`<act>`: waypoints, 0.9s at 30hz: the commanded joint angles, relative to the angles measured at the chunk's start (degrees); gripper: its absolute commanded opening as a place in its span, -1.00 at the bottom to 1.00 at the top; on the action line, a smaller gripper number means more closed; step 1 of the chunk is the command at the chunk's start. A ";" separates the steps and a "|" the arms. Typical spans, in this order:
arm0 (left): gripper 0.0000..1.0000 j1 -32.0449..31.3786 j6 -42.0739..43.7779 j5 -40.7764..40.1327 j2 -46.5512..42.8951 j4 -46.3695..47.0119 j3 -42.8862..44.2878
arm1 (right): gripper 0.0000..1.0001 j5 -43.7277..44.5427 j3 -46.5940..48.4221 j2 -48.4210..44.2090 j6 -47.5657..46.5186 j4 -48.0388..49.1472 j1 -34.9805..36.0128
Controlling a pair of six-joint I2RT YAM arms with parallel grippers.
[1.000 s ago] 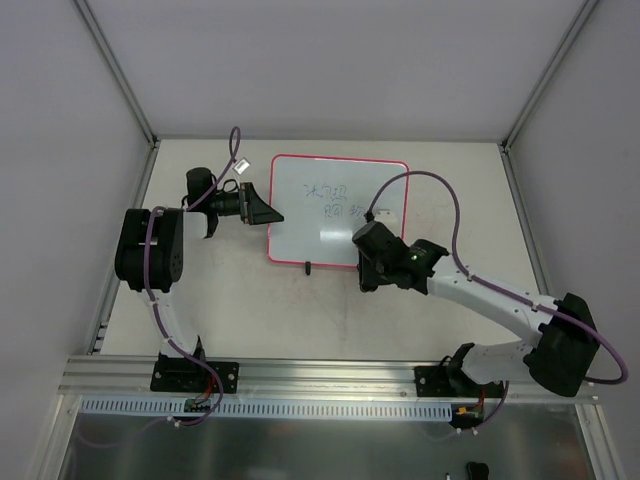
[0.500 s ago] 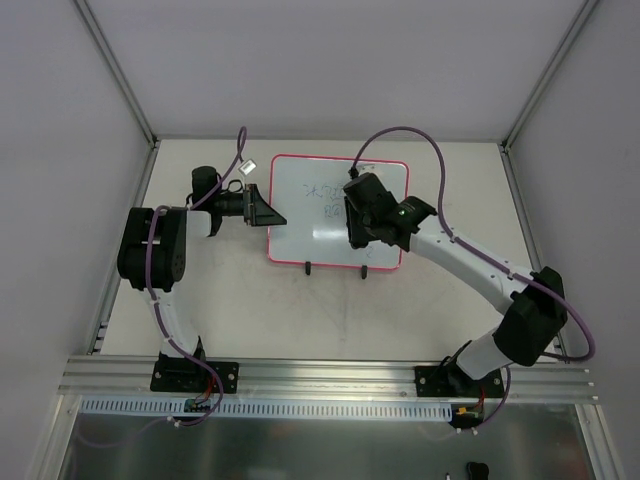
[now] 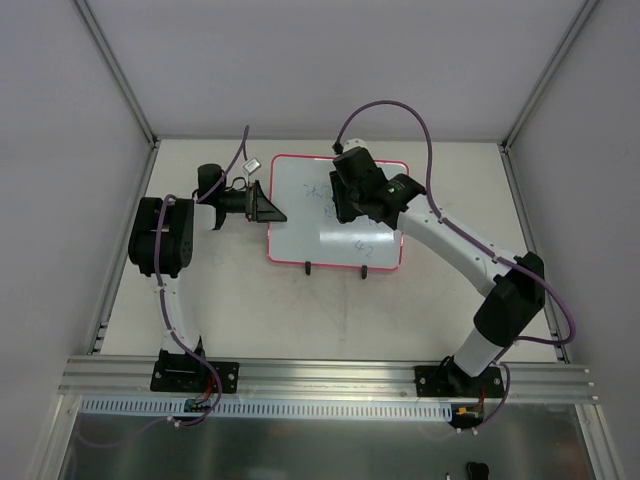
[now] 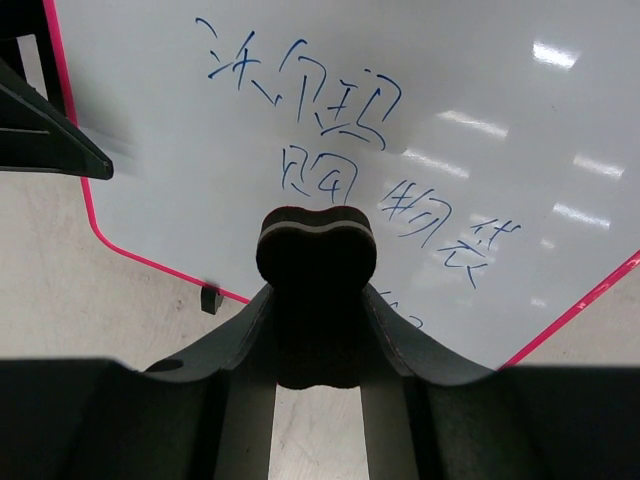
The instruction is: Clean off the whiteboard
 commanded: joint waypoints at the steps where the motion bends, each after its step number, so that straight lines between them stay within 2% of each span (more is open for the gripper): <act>1: 0.20 0.59 -2.06 3.80 1.08 1.10 2.67 | -0.93 -0.76 3.39 0.67 -2.34 1.49 -0.44; 5: -0.05 0.59 -2.41 4.16 1.34 1.36 2.85 | -0.92 -0.58 4.88 1.98 -3.13 2.02 -0.44; 7: -0.08 0.59 -2.50 4.59 1.43 1.54 2.85 | -0.92 -0.93 6.20 2.69 -3.13 1.94 -0.52; 14: -0.46 0.59 -3.72 4.34 1.96 2.94 2.76 | -0.96 -1.37 9.37 6.82 -6.03 3.07 -0.52; 21: -0.47 0.59 -7.24 3.72 2.84 7.87 1.88 | -1.00 -0.67 9.28 8.75 -7.88 6.94 -0.79; 24: -0.60 0.59 -8.21 3.80 3.63 8.04 2.50 | -1.00 -0.85 9.02 9.37 -8.58 8.52 -0.79; 27: -0.62 0.59 -9.09 4.07 4.24 8.39 2.94 | -1.00 -0.41 9.19 10.33 -9.37 9.93 -0.79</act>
